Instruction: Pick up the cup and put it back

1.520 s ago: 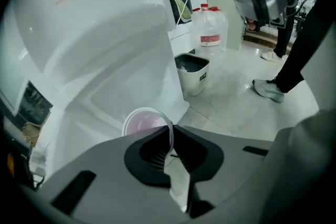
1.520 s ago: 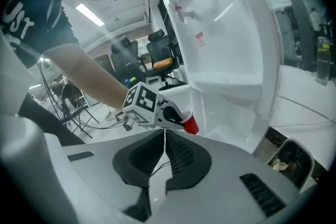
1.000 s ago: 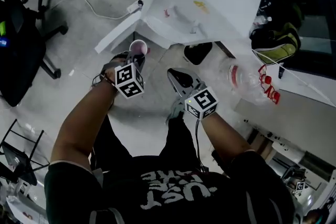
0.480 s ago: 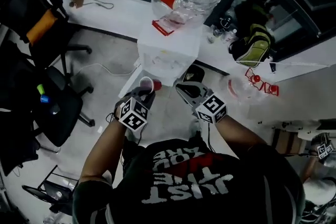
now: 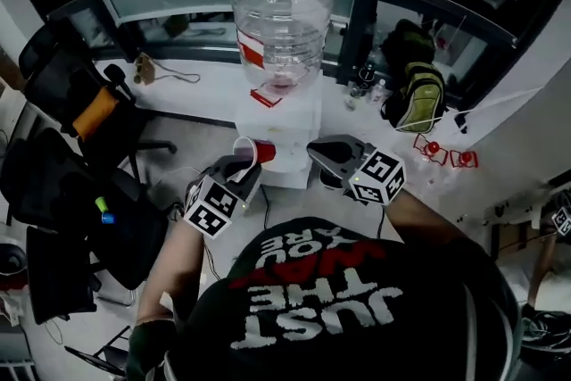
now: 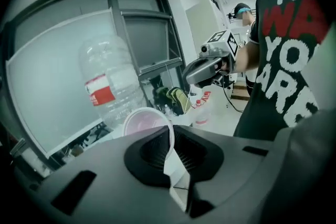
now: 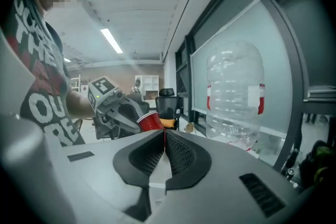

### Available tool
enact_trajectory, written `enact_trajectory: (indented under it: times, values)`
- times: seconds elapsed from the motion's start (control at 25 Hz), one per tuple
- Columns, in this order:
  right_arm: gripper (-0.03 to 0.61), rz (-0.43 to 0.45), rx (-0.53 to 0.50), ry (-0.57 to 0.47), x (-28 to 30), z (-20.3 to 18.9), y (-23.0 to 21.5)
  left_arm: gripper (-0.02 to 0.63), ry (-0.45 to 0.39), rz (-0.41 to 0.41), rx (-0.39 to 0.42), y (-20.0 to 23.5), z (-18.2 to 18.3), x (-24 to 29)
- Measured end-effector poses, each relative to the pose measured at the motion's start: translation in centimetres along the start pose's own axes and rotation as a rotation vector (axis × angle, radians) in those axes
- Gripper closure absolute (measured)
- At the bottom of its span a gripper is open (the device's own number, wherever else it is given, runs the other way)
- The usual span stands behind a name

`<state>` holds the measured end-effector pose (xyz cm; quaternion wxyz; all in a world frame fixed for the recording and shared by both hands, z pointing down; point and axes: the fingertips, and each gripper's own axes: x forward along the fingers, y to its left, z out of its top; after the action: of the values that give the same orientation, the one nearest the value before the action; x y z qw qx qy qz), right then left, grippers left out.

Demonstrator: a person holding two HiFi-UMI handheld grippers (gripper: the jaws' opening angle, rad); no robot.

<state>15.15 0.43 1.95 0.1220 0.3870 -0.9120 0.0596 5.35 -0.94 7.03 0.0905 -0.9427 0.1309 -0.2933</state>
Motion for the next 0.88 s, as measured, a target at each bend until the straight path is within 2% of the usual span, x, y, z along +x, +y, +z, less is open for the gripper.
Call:
enact_trajectory:
  times: [0.2, 0.44, 0.68, 0.88]
  values:
    - [0.545, -0.041, -0.024, -0.095, -2.7, 5.2, -1.3, 0.584, -0.101, 0.021, 0.146, 2.6, 7.9, -3.0]
    - [0.545, -0.076, -0.127, -0.148, -3.7, 11.6, -2.8, 0.584, -0.212, 0.032, 0.201, 6.0, 15.1, -5.4]
    - [0.545, -0.127, -0.199, -0.182, -5.3, 17.2, -4.2, 0.584, -0.262, 0.062, 0.261, 8.0, 20.0, -6.9]
    - [0.545, -0.174, -0.221, -0.185, -6.3, 18.9, -5.1, 0.584, -0.278, 0.067, 0.271, 7.9, 20.9, -6.9]
